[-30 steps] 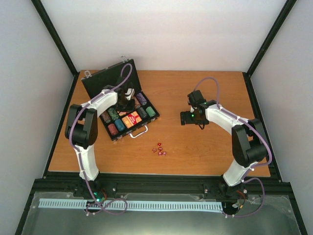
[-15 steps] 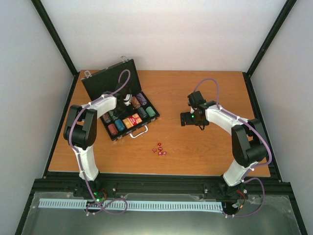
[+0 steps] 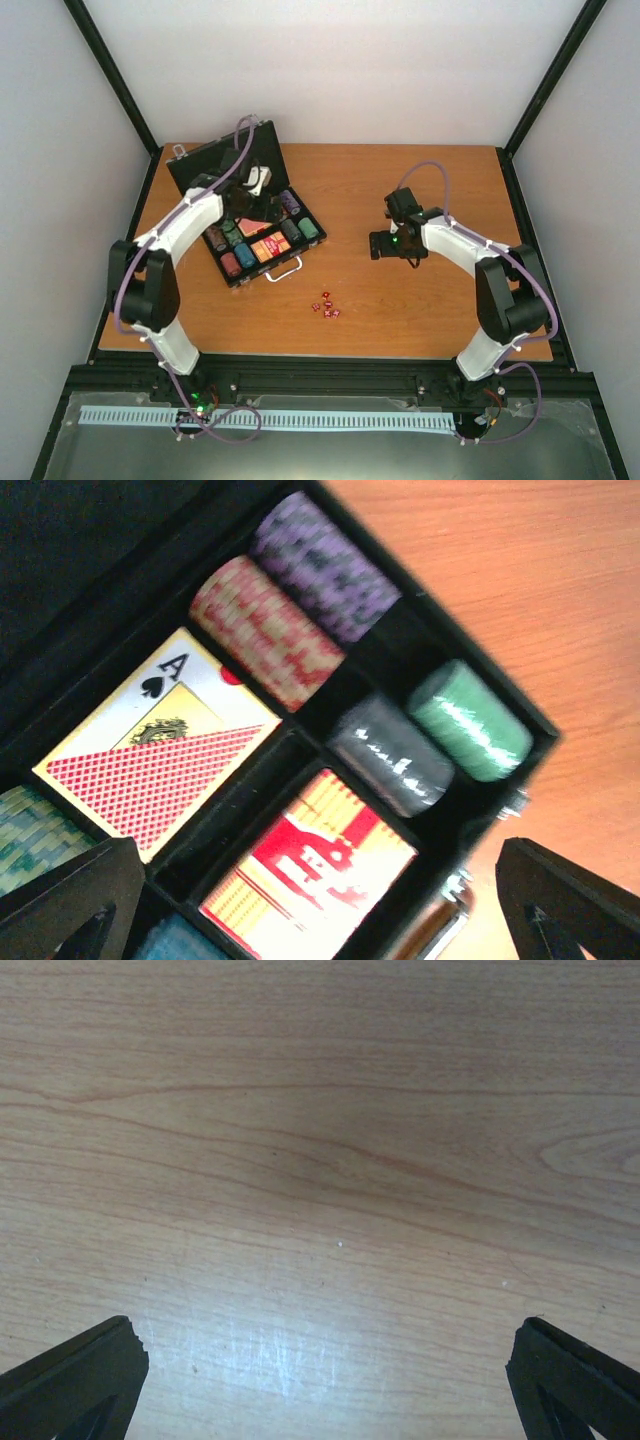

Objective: Pack up texas hold em set

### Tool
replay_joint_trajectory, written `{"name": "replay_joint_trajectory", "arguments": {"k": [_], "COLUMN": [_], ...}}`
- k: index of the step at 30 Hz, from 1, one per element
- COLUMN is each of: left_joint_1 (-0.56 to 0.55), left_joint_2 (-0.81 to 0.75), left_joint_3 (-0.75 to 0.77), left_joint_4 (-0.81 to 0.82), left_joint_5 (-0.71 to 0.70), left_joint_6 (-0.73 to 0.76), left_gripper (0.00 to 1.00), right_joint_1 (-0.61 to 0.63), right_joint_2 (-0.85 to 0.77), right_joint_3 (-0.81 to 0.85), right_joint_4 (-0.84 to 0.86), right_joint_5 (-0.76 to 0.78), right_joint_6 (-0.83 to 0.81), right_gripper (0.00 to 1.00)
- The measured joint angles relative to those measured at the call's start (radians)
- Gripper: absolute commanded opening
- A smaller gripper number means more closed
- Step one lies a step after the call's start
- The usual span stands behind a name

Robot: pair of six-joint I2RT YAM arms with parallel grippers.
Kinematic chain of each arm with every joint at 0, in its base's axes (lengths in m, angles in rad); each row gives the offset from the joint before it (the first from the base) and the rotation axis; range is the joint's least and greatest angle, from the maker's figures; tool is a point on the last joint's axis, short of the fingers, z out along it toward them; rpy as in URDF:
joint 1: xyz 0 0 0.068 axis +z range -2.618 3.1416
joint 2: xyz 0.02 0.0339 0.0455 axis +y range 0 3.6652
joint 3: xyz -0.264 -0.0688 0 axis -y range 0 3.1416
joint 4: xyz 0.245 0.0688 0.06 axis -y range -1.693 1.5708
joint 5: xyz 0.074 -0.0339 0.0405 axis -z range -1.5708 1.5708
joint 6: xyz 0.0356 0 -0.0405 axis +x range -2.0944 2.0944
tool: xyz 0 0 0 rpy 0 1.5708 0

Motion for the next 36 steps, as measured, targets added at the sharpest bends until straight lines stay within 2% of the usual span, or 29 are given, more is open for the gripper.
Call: {"name": "replay_joint_trajectory", "arguments": {"k": [4,7,9,10,13,15,22,36], "left_joint_1": [-0.074,-0.232,-0.337,-0.396,-0.503,-0.525,-0.526,-0.552], "left_joint_2": [-0.125,-0.2,-0.22,-0.227,-0.236,-0.237,-0.251,-0.108], "left_joint_3": [-0.055,-0.119,-0.159,-0.185,-0.271,-0.329,-0.463,-0.478], "left_joint_4": [-0.004,-0.012,-0.017,-0.019,-0.031,-0.042,-0.018,0.159], "left_joint_5": [0.016,0.032,0.043,0.048,0.071,0.072,0.046,0.009], "left_joint_6": [0.022,0.028,0.028,0.028,0.029,0.027,0.017,0.011], "left_gripper": [1.0,0.97,0.9,0.83,0.7,0.66,0.62,0.58], "right_joint_1": [0.0,0.0,0.0,0.0,0.0,0.0,0.0,0.0], "right_joint_2": [-0.026,-0.034,-0.036,-0.037,-0.037,-0.037,-0.038,-0.052], "right_joint_3": [-0.019,-0.024,-0.026,-0.027,-0.03,-0.031,-0.035,-0.07], "right_joint_4": [-0.008,-0.01,-0.011,-0.012,-0.016,-0.017,-0.019,-0.016], "right_joint_5": [0.004,0.007,0.008,0.008,0.007,0.007,-0.003,-0.005], "right_joint_6": [0.0,0.0,0.0,0.0,0.0,0.0,0.0,0.0], "right_gripper": [1.0,1.0,1.0,1.0,1.0,1.0,1.0,1.0]}}
